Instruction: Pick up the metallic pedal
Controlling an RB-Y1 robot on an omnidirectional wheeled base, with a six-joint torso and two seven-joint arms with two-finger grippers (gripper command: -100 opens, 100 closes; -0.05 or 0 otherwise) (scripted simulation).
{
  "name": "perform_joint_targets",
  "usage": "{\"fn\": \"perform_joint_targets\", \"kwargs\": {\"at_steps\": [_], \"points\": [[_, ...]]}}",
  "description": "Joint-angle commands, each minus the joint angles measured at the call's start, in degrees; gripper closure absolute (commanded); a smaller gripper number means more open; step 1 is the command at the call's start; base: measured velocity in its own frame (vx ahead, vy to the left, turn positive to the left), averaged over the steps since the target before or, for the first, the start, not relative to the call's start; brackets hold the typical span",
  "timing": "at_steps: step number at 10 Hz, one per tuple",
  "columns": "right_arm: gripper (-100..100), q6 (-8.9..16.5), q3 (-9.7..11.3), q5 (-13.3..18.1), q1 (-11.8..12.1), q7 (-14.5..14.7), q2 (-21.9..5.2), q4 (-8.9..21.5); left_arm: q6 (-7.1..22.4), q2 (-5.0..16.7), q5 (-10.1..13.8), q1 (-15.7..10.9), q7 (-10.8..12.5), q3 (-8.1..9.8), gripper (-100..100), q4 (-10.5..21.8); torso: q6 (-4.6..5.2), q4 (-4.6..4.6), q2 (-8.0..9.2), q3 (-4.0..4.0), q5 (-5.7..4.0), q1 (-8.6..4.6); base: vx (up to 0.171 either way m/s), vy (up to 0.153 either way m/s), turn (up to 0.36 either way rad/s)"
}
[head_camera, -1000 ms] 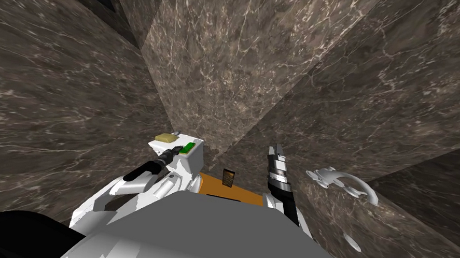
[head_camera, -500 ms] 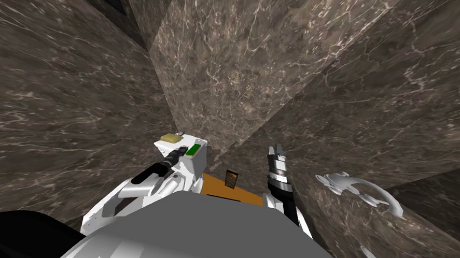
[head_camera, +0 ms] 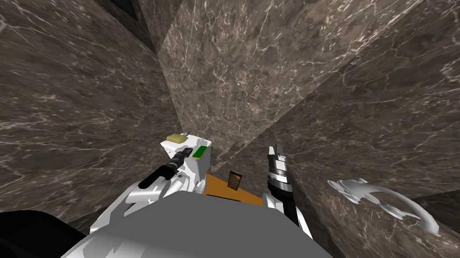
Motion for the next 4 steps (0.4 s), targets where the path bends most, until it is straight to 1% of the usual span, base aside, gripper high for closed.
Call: {"fn": "perform_joint_targets", "kwargs": {"at_steps": [1,2,3,4], "points": [[0,0.0,0.0,0.0,0.0,0.0,0.0,0.0,0.8,-2.1,-1.1,0.6,-0.3,-0.62,100,-2.0,0.00,0.00,0.00,0.00,0.00,0.00,0.011,0.086,0.022],[0,0.0,0.0,0.0,0.0,0.0,0.0,0.0,1.6,-4.2,-2.8,1.2,-0.8,-1.65,100,-4.2,0.00,0.00,-0.01,0.00,0.00,-0.06,0.020,0.070,0.055],[0,0.0,0.0,0.0,0.0,0.0,0.0,0.0,1.2,-3.2,-2.1,0.8,-0.6,-1.22,100,-3.0,0.00,0.01,-0.02,0.00,-0.02,-0.13,0.009,0.029,0.008],[0,0.0,0.0,0.0,0.0,0.0,0.0,0.0,1.3,-3.4,-2.3,0.8,-0.7,-1.32,0,-3.2,0.01,0.00,-0.01,-0.01,-0.02,-0.22,0.001,0.005,-0.003]]}}
